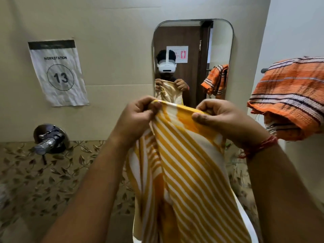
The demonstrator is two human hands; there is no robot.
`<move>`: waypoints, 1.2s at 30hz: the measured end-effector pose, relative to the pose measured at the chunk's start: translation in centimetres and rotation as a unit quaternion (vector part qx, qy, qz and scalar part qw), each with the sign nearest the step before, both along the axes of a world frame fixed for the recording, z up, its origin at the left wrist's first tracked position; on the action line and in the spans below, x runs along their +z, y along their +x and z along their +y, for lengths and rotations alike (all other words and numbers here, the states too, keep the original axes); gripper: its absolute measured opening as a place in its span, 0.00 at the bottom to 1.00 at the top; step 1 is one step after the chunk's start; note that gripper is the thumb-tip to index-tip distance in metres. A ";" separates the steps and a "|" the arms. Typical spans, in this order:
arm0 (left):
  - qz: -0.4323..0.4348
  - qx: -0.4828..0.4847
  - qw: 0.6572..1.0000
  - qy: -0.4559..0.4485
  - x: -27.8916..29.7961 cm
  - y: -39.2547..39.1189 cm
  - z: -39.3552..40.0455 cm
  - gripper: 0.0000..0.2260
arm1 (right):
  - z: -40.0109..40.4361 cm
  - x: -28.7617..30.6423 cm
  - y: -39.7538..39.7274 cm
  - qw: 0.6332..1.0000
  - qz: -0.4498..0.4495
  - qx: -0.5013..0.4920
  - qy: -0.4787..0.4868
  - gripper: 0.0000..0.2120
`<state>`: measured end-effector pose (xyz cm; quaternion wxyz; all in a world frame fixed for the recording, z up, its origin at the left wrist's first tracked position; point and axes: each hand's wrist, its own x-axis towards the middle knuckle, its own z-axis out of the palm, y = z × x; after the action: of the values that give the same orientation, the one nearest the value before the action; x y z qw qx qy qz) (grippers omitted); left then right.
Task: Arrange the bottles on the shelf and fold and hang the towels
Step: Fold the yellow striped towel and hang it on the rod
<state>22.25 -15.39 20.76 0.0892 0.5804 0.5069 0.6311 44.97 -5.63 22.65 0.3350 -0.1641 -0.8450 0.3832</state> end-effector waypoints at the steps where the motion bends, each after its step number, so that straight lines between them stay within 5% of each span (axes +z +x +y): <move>1: -0.029 0.048 0.998 0.014 0.0 -0.9 0.1 0.10 | 0.2 -0.3 0.5 1.000 -0.001 -0.007 -0.014 0.17; 4: -0.021 0.138 0.990 0.029 0.3 -1.9 0.0 0.07 | 0.7 -0.5 1.0 0.999 0.009 -0.042 -0.016 0.14; 8: 0.115 -0.035 0.991 -0.056 1.2 1.0 -0.3 0.18 | -0.4 0.5 -1.1 0.999 -0.011 -0.019 0.046 0.08; 10: 0.162 -0.074 0.979 -0.100 1.3 2.5 -0.4 0.16 | -0.9 0.8 -2.0 0.995 -0.032 -0.019 0.088 0.07; 13: 0.137 -0.052 0.986 -0.077 1.2 2.4 -0.6 0.06 | -0.9 0.6 -2.0 0.991 -0.051 -0.042 0.120 0.09; 20: 0.002 0.109 0.994 0.013 0.5 -0.3 -0.6 0.10 | 0.7 -0.5 0.6 0.982 -0.104 -0.138 0.080 0.06; 26: -0.063 0.188 0.980 0.031 0.8 -2.1 -0.2 0.10 | 1.5 -1.5 2.9 0.956 -0.251 -0.143 0.047 0.08; 29: -0.040 0.173 0.984 -0.004 0.6 -2.1 0.4 0.11 | 0.3 -1.4 4.0 0.984 -0.166 -0.032 -0.053 0.07; 31: -0.037 0.138 0.989 -0.022 0.2 -1.6 1.1 0.11 | -1.2 -1.1 3.4 0.986 0.007 0.116 -0.117 0.14; 34: -0.036 0.088 0.994 -0.058 0.3 -0.1 1.6 0.08 | -3.4 -1.2 1.1 0.913 0.219 0.290 -0.185 0.13; 36: -0.026 0.039 0.995 -0.086 1.0 0.9 1.7 0.06 | -4.1 -1.5 0.0 0.863 0.223 0.396 -0.220 0.17</move>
<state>23.18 -13.64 21.78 0.1271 0.5336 0.5790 0.6032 44.93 -9.72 21.13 0.2895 0.2046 -0.6354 0.6860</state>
